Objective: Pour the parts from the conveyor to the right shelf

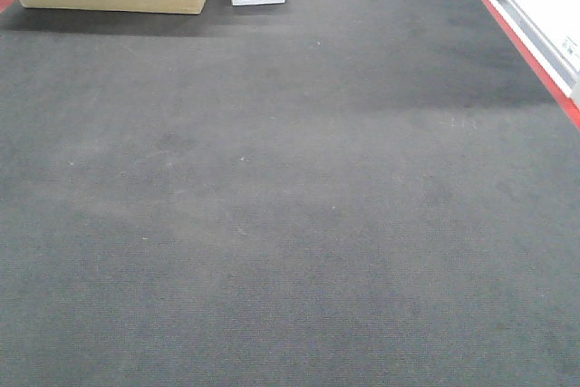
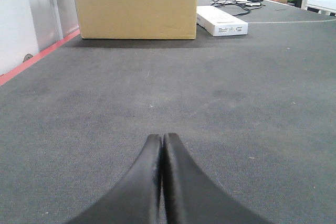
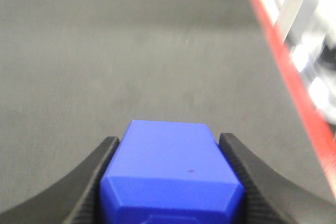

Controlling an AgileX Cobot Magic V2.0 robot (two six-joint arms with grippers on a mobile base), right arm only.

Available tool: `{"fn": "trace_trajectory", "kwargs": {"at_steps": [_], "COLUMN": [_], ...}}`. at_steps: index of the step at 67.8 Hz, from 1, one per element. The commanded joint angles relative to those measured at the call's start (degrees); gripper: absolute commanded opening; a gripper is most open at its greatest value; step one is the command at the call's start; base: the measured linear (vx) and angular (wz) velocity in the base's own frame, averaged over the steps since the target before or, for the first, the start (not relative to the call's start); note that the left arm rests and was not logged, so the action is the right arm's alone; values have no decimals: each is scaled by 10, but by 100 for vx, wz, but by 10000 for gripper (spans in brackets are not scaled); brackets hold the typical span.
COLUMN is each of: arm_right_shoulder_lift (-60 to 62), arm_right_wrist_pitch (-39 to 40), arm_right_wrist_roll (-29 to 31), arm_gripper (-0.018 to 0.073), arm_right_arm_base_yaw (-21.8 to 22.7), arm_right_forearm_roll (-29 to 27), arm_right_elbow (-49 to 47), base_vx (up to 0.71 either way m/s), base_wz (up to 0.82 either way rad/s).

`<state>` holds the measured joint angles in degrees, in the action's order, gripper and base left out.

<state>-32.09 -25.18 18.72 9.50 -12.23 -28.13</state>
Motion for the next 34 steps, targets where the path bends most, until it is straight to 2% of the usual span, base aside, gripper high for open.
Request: {"fn": "trace_trajectory", "kwargs": {"at_steps": [1, 19, 34], "arm_right_shoulder_lift": [52, 177, 195], "arm_right_wrist_pitch": [72, 66, 62], "arm_right_wrist_roll": [6, 6, 72], "arm_gripper": [-6, -6, -6], "arm_right_arm_base_yaw": [0, -3, -75], "arm_right_forearm_roll": [-6, -10, -10], "arm_right_elbow": [15, 70, 71], "base_vx": [0, 0, 0], "base_wz": [0, 0, 0]}}
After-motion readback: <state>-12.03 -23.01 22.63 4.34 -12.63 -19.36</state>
